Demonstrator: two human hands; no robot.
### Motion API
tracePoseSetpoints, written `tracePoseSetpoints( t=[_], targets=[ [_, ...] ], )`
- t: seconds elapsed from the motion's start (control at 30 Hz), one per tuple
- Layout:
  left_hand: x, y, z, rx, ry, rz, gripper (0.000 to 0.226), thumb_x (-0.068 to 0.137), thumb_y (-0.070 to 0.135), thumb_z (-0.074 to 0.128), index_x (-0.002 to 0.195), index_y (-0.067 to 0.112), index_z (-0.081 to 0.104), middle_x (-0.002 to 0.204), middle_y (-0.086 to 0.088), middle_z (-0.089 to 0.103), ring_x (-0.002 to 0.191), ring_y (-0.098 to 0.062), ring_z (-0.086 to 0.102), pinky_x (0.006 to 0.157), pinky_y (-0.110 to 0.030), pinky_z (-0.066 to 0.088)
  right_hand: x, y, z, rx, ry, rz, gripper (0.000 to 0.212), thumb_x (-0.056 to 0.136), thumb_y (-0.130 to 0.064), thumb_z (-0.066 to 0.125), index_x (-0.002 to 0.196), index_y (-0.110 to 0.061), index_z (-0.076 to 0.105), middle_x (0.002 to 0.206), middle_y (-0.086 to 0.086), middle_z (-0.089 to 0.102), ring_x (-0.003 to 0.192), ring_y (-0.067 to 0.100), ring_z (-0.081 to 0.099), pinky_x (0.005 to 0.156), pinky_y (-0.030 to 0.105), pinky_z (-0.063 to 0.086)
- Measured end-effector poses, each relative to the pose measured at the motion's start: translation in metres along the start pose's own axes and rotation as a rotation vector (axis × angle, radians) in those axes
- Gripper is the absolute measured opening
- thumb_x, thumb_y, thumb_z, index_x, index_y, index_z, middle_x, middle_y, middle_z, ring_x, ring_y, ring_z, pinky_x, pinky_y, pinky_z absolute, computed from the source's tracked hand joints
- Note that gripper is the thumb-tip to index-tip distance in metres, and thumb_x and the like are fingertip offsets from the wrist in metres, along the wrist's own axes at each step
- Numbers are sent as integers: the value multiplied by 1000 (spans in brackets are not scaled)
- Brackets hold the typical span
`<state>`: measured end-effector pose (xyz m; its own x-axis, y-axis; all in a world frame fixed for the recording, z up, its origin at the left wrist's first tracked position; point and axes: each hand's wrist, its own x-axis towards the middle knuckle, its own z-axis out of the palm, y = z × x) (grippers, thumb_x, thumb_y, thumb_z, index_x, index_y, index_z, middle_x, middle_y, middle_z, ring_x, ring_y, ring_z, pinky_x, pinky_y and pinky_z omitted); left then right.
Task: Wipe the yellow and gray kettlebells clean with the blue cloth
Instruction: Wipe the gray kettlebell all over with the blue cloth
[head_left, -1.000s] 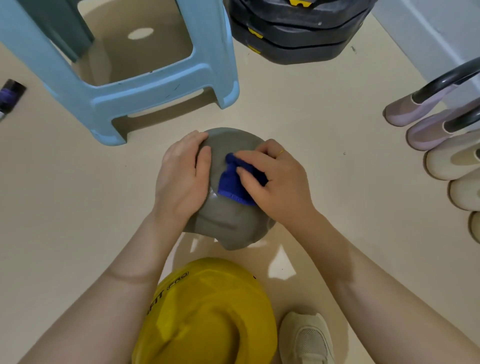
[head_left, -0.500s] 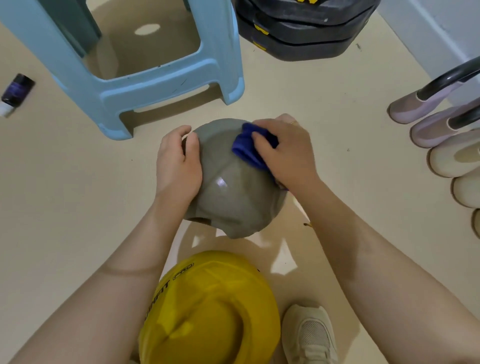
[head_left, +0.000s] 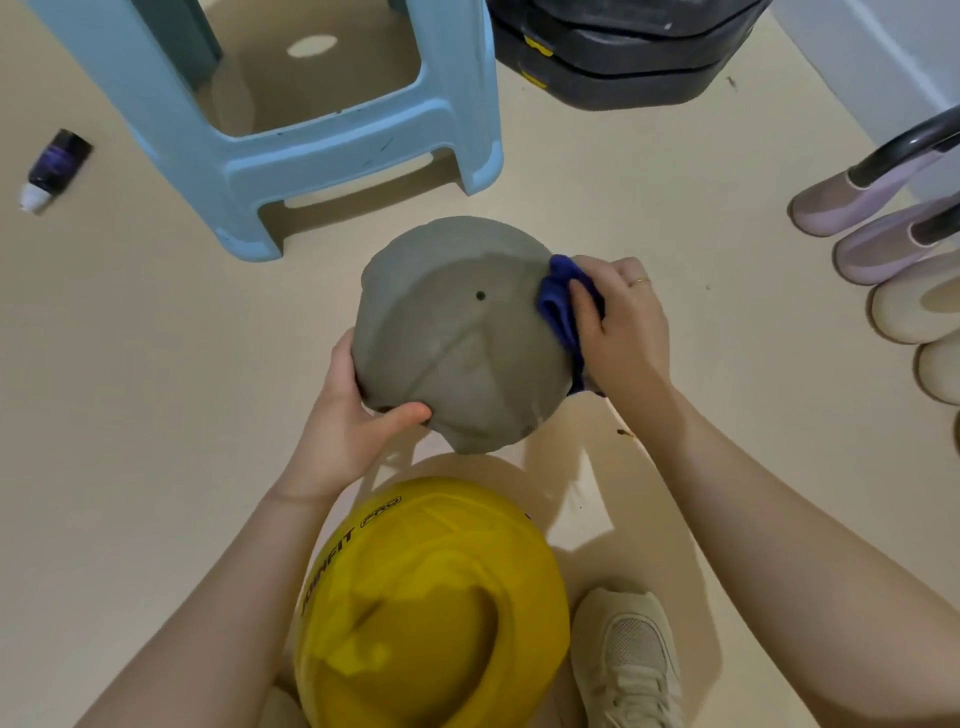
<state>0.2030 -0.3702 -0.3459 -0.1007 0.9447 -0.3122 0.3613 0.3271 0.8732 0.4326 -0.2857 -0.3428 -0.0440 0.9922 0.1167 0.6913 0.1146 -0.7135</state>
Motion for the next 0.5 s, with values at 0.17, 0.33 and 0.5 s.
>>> tracePoseSetpoints(
  t=[0.17, 0.33, 0.5],
  targets=[
    [19, 11, -9, -41, 22, -53, 72, 83, 19, 68, 139, 30, 25, 111, 23, 45, 93, 15, 46, 64, 4, 38, -26, -35, 12, -54, 14, -105, 24, 92, -24, 48, 111, -12, 56, 106, 10, 55, 84, 25, 56, 70, 29, 43],
    [24, 4, -13, -104, 95, -110, 76, 74, 39, 65, 140, 25, 30, 127, 5, 49, 113, -9, 50, 81, -15, 43, -57, -50, 42, -460, -123, -713, 28, 80, -14, 62, 106, -13, 52, 98, 13, 60, 72, 29, 55, 57, 36, 48],
    [27, 7, -2, -133, 172, -202, 64, 85, 34, 64, 140, 24, 31, 120, 6, 48, 106, -12, 48, 70, -12, 39, -23, -33, 25, -53, 51, -181, 24, 90, -26, 50, 107, -13, 58, 101, 11, 57, 79, 25, 55, 64, 27, 42]
  ],
)
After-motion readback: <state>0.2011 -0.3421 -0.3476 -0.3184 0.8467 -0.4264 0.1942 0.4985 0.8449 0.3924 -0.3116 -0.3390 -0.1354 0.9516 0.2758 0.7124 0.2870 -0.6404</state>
